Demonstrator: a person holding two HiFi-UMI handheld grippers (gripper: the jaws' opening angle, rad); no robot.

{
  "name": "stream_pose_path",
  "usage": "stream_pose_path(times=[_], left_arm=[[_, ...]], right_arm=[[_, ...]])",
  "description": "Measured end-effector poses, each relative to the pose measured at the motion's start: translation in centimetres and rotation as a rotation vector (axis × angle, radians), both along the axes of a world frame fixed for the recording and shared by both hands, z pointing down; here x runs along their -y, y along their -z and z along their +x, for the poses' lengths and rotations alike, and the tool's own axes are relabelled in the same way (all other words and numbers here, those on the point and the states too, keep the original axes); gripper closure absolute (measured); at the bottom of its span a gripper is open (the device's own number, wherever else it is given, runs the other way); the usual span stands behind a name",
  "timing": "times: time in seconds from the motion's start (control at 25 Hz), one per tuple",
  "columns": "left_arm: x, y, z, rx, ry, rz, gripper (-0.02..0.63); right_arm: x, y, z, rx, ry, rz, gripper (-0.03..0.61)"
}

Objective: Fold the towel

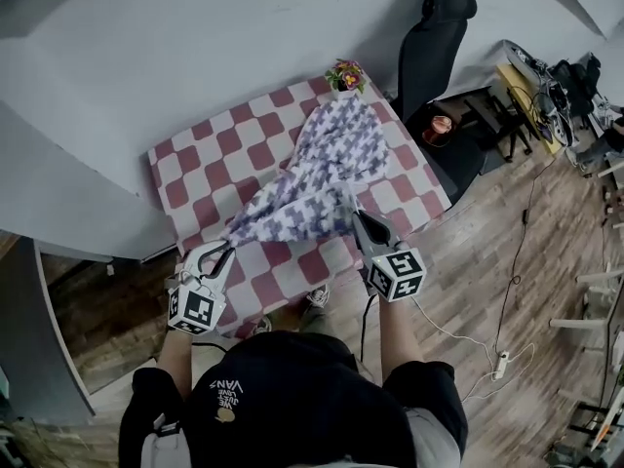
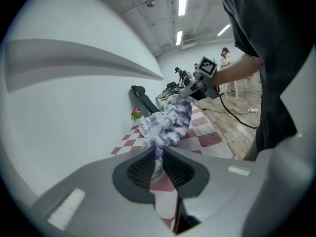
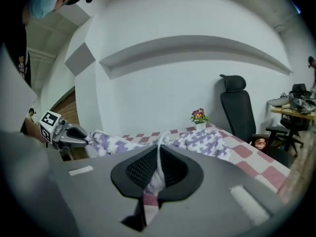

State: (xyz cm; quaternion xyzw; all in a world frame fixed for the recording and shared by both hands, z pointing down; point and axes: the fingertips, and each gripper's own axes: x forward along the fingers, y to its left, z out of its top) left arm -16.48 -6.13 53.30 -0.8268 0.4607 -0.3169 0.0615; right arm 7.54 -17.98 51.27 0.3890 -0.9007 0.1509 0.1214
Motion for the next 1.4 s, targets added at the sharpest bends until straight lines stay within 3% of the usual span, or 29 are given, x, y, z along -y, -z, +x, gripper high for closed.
stream_pose_path(times=[0.24,0.44,0.72,1.04,1.4], left_arm=[[-1.8,4.0,-1.2,-0.045,-0.033,0.124,0.565],[-4.7,6.0,-1.0,-0.038,-0.145,0.174,0.565],[-10.2,5.6,-1.3,-0.006,-0.310,0.122,0.565],[-14.8,4.8,-4.0,0.044,-0.355,0.053,0.565],[-11.7,7.1,-3.3,0.061,-0.380,0.143,0.565]], right_arm=[[-7.1,6.1,2.8,0.165,-0.149,0.090,0.558],[-13.7,8.9,4.0,0.173,-0.225,0.159,0.558],[-21.5,5.4,4.2,0.165,-0.331,0.091,0.560],[-29.0,0.5,1.3,0.194,-0.343,-0.072,0.560],[-28.3,1.5,1.7,0.172,-0.400,-0.020,0.559]])
